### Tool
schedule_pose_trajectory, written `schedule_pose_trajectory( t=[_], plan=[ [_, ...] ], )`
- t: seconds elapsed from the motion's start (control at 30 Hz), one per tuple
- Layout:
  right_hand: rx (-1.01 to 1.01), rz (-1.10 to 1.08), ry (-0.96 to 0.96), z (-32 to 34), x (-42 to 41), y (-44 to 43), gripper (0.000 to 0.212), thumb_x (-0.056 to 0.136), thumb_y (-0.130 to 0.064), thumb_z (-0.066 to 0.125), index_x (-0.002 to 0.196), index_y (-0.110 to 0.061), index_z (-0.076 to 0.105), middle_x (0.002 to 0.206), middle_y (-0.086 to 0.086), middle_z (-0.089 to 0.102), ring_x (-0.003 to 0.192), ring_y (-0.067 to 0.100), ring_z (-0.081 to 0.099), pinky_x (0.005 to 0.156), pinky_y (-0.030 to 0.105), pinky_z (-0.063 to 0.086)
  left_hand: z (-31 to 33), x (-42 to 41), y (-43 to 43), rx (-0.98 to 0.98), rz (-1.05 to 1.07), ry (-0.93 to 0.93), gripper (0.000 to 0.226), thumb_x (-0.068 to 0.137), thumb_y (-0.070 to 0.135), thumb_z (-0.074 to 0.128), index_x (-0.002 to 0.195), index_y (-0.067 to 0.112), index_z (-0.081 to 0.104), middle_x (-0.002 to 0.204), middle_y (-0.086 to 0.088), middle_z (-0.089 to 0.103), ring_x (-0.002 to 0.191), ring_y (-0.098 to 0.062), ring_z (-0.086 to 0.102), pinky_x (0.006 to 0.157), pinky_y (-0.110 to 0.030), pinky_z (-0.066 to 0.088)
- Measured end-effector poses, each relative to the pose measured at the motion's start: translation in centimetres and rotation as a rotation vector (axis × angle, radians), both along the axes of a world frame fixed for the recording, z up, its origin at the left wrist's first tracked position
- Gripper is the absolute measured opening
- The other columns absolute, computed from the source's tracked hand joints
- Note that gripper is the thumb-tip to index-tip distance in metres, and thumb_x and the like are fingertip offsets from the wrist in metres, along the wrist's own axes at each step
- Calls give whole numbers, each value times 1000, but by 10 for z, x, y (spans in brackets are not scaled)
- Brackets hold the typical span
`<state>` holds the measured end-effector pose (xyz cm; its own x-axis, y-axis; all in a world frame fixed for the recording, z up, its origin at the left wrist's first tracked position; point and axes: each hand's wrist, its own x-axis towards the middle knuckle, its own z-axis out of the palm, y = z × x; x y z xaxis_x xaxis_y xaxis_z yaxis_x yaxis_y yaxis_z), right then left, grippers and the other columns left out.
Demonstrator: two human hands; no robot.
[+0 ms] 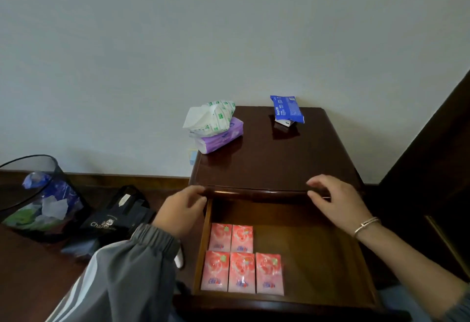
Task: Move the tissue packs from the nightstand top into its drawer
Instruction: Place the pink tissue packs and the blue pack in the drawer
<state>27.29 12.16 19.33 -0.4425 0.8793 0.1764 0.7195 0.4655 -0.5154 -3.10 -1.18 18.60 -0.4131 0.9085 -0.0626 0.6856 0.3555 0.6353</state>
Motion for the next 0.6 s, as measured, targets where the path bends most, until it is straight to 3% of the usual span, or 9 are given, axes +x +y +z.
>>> schedule_pose_trajectory(
  t=[0.07,0.23,0.37,0.47,0.6],
  plan=[
    [46,-134,-96,0,17,40,36,87,-31,61,121,-17,57,121,3,60,115,21,55,95,34,45,24,5,28,162,-11,-62,22,92,24,58,112,22,65,102,3,70,95,-12,64,85,-25,46],
    [-88,-218,-303,-20,13,117,71,88,-58,45,146,-23,26,157,1,19,146,23,13,114,45,22,41,52,125,349,-28,-211,14,92,16,55,102,15,65,96,-2,71,92,-16,65,89,-30,48],
    [-181,-203,-414,-38,-8,144,75,87,-69,29,149,-32,11,160,-6,2,147,20,-3,116,50,7,26,86,198,376,-24,-192,18,92,21,56,106,13,64,96,0,67,87,-10,59,79,-19,42],
    [-125,-206,-463,-57,-11,148,73,87,-70,18,149,-35,6,160,-6,-1,147,19,-5,115,54,4,10,96,241,332,-46,-73,25,91,29,56,110,14,60,93,2,63,87,-14,58,81,-27,44],
    [-30,-225,-431,-68,-10,147,74,84,-71,10,149,-35,6,160,-6,1,147,19,-4,115,53,4,3,91,297,353,2,11,35,89,38,56,114,13,56,104,-4,62,95,-20,58,84,-34,47]
  ],
)
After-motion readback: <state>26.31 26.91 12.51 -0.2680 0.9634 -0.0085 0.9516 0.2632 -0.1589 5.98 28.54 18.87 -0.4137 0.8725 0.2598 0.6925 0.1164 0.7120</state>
